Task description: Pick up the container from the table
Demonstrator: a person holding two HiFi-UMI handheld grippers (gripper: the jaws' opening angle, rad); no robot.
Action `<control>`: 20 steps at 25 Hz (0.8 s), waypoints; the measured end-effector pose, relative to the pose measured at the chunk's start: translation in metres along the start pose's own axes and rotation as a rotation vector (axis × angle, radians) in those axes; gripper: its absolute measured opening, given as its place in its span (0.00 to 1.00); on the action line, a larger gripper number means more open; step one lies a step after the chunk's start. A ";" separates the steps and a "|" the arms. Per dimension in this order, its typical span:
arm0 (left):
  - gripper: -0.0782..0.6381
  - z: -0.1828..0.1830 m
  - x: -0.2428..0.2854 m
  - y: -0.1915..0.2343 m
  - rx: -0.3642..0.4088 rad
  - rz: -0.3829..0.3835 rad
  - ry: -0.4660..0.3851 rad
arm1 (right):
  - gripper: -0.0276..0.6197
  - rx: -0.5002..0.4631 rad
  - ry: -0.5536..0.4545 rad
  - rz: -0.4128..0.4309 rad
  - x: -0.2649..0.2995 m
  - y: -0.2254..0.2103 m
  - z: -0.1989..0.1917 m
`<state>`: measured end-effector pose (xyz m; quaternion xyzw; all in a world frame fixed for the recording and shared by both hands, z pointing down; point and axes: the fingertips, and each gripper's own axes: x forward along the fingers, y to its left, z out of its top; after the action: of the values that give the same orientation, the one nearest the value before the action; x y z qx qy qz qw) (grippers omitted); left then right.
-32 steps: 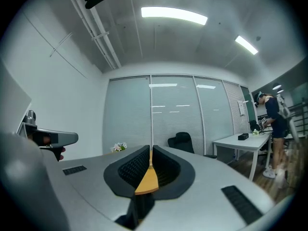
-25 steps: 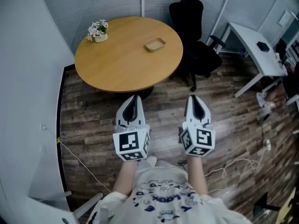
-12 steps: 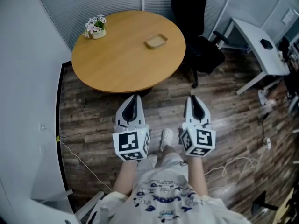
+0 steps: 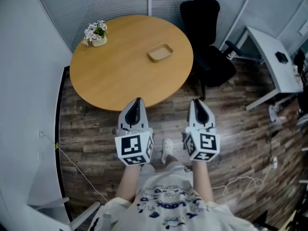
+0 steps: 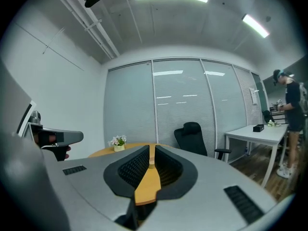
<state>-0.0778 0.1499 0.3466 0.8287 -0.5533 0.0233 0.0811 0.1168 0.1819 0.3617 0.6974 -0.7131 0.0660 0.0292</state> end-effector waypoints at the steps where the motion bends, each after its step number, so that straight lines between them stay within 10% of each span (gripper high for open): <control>1: 0.11 0.002 0.011 -0.002 -0.002 0.006 -0.001 | 0.07 0.000 0.001 0.009 0.011 -0.006 0.003; 20: 0.11 0.016 0.169 -0.015 -0.030 0.143 0.017 | 0.07 -0.014 0.047 0.174 0.184 -0.078 0.024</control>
<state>0.0006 -0.0018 0.3513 0.7854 -0.6107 0.0280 0.0964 0.1914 -0.0047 0.3667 0.6309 -0.7705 0.0795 0.0452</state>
